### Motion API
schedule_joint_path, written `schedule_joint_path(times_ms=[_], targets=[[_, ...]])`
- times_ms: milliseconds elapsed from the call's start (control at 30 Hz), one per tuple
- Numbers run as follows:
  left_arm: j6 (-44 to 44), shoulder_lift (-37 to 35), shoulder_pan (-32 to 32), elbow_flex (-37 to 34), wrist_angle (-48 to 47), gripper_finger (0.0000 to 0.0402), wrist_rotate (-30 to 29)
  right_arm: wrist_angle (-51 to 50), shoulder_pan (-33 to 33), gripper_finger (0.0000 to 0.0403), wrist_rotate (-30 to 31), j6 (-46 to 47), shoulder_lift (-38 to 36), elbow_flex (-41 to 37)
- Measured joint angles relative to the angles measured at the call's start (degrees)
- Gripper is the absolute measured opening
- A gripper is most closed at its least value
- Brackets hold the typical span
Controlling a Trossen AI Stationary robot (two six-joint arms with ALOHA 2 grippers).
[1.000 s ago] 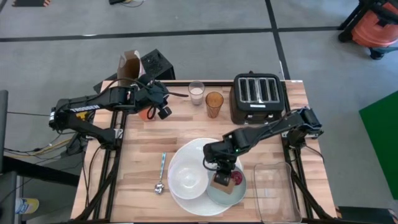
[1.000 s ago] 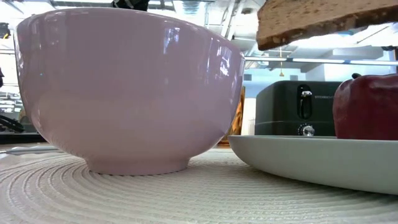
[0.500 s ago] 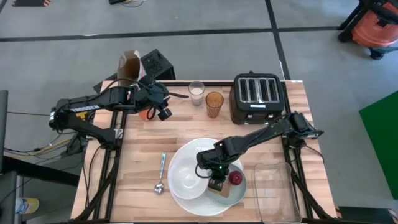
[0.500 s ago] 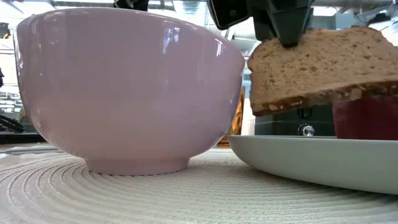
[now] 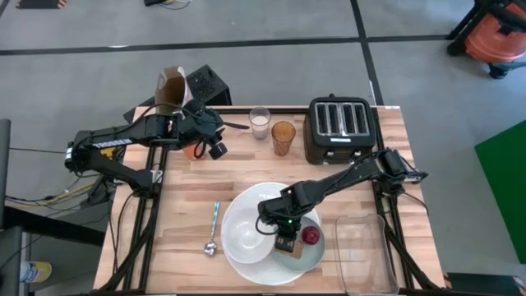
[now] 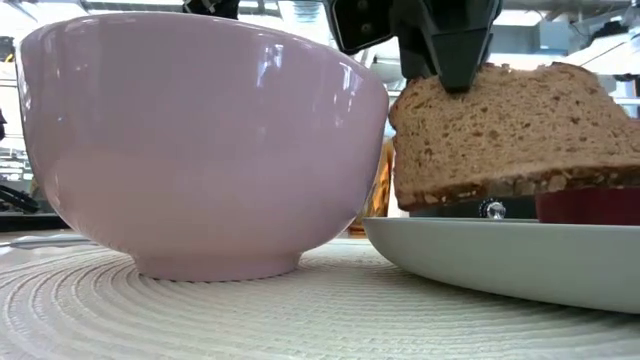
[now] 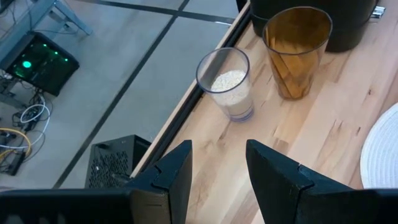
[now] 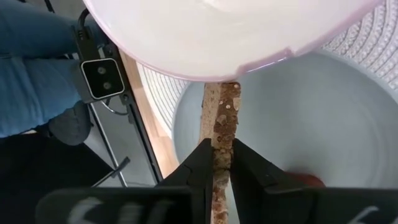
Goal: Arrange a breakfast setting
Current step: Put the toasted bread on the blue plate
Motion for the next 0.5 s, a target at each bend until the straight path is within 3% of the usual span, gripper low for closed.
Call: schedule_joint_path(times_ms=[500], targets=[[0.01,0.01,0.0,0.0,-0.02,0.0139,0.0,0.18,-0.02,0.0111,2.43,-1.0,-0.02,0.0]])
